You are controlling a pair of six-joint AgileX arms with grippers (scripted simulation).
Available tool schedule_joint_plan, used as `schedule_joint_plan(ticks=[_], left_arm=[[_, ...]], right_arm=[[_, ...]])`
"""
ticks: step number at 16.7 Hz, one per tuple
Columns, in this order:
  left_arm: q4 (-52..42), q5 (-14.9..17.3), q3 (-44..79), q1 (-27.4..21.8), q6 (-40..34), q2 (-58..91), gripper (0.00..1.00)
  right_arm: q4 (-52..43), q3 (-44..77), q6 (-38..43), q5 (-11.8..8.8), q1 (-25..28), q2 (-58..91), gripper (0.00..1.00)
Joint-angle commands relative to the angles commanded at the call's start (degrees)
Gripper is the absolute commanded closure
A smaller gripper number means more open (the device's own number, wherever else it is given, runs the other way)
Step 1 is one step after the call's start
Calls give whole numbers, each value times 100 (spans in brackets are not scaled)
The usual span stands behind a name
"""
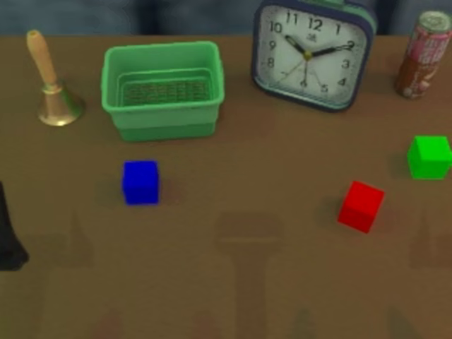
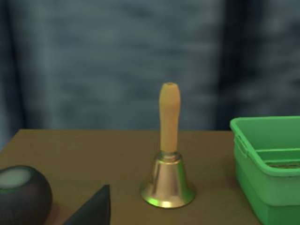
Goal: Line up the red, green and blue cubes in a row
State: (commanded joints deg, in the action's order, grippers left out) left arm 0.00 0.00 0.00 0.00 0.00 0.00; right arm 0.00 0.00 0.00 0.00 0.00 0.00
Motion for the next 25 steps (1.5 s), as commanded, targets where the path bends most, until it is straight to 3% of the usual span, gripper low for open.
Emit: schedule_joint_plan(ticks=[4, 8, 19, 25], left_arm=[[0, 0, 0, 0, 0, 0, 0], [0, 0, 0, 0, 0, 0, 0], [0, 0, 0, 0, 0, 0, 0], [0, 0, 0, 0, 0, 0, 0]], right_arm=[[-120, 172, -81, -10, 53, 176, 0], [-787, 1165, -531, -19, 305, 1260, 0], [-4034, 5668, -2649, 9, 1416, 7739, 0], [-5495, 7763, -3617, 6, 1937, 10482, 0]])
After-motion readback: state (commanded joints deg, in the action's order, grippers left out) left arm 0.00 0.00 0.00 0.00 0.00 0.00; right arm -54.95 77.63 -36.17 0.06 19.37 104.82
